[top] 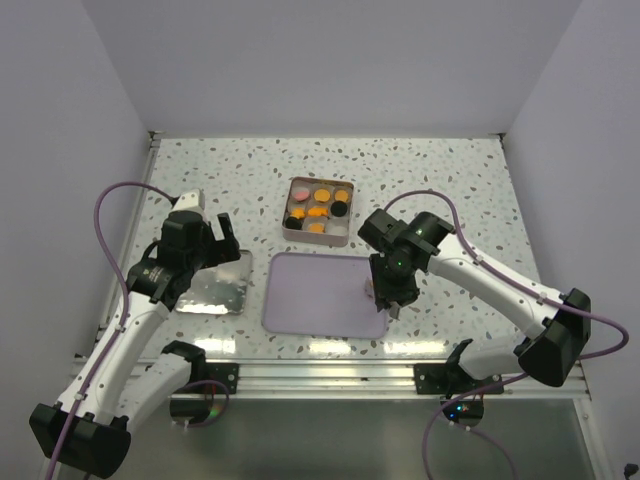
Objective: Pack the cookies
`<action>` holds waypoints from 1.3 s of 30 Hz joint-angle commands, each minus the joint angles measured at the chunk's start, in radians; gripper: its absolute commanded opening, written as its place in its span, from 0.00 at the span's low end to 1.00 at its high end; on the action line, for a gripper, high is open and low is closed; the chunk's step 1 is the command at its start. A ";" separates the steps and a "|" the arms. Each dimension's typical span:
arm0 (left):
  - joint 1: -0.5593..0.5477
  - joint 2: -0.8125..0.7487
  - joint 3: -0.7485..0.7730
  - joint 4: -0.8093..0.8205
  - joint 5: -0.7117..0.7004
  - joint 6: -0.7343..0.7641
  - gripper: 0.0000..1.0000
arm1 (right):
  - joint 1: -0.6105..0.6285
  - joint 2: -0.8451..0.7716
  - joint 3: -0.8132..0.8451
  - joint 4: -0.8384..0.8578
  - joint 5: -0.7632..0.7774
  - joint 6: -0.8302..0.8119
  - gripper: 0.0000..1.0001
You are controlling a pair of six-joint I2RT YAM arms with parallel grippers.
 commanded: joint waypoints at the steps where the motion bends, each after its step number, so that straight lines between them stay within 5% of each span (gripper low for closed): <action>1: -0.008 -0.014 -0.003 0.032 -0.014 -0.001 0.99 | 0.006 -0.013 0.009 -0.002 -0.018 -0.013 0.38; 9: -0.008 -0.013 -0.001 0.031 -0.014 -0.002 0.99 | 0.006 0.058 0.116 -0.028 0.021 -0.047 0.29; 15: -0.006 -0.013 -0.001 0.031 -0.013 -0.004 1.00 | 0.004 0.212 0.472 -0.120 0.113 -0.125 0.29; 24: -0.008 -0.020 -0.001 0.028 -0.025 -0.004 0.99 | 0.003 0.467 0.768 -0.162 0.191 -0.208 0.29; 39: -0.006 -0.028 0.003 0.019 -0.053 -0.018 1.00 | -0.040 0.560 0.790 -0.165 0.219 -0.251 0.34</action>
